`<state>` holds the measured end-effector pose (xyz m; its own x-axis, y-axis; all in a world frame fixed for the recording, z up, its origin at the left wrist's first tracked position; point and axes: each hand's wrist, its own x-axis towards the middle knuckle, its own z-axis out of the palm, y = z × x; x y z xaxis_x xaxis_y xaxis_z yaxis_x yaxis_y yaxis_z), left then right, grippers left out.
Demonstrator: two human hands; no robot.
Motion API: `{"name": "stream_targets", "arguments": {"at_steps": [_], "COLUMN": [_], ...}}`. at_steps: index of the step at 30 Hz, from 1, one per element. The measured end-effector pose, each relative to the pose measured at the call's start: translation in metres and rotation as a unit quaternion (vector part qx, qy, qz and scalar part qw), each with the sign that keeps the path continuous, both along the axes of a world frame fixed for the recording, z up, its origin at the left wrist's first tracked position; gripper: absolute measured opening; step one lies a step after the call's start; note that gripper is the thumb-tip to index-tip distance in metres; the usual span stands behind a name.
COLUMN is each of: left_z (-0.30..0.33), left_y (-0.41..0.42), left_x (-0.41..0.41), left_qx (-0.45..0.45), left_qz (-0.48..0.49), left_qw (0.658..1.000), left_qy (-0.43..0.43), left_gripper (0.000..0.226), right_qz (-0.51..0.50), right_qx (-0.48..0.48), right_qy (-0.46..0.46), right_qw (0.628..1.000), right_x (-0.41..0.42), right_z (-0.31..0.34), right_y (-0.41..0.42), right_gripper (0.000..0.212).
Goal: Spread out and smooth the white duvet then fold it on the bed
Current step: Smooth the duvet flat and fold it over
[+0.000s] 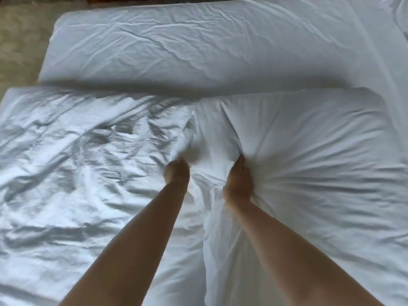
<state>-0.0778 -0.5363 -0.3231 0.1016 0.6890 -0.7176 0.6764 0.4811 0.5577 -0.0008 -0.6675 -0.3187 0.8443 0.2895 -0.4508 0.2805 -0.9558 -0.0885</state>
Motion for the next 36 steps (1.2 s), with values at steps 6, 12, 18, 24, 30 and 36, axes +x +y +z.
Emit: {"name": "stream_targets", "arguments": {"at_steps": [6, 12, 18, 24, 30, 36], "left_z": [0.031, 0.066, 0.014, 0.003, 0.02, 0.025], "left_y": [-0.017, -0.039, 0.005, 0.028, 0.03, 0.052], "left_x": [0.044, 0.101, 0.05, 0.033, 0.102, 0.13], "left_qx": [-0.316, -0.344, -0.204, -0.22, -0.197, -0.252], "left_qz": [0.082, 0.059, 0.045, 0.05, -0.1, -0.135], "left_qw": [0.908, 0.845, 0.958, 0.944, 0.941, 0.922], "left_qy": [-0.264, -0.405, -0.196, -0.243, -0.257, -0.261], "left_gripper": [0.079, 0.07, 0.04, 0.046, 0.083, 0.016], "right_qz": [-0.044, -0.096, 0.153, 0.079, 0.086, -0.002], "right_qx": [0.171, 0.331, 0.077, 0.292, 0.264, 0.418], "right_qy": [0.059, -0.056, 0.085, -0.119, -0.152, -0.094], "right_qw": [0.983, 0.937, 0.982, 0.946, 0.949, 0.904], "right_x": [0.006, 0.006, -0.001, 0.025, 0.08, 0.093], "right_z": [0.075, 0.13, 0.034, 0.017, 0.019, 0.014], "right_y": [-0.003, -0.008, -0.01, 0.013, 0.027, 0.04], "right_gripper": [0.068, 0.06, 0.073, 0.045, 0.056, 0.054]}}
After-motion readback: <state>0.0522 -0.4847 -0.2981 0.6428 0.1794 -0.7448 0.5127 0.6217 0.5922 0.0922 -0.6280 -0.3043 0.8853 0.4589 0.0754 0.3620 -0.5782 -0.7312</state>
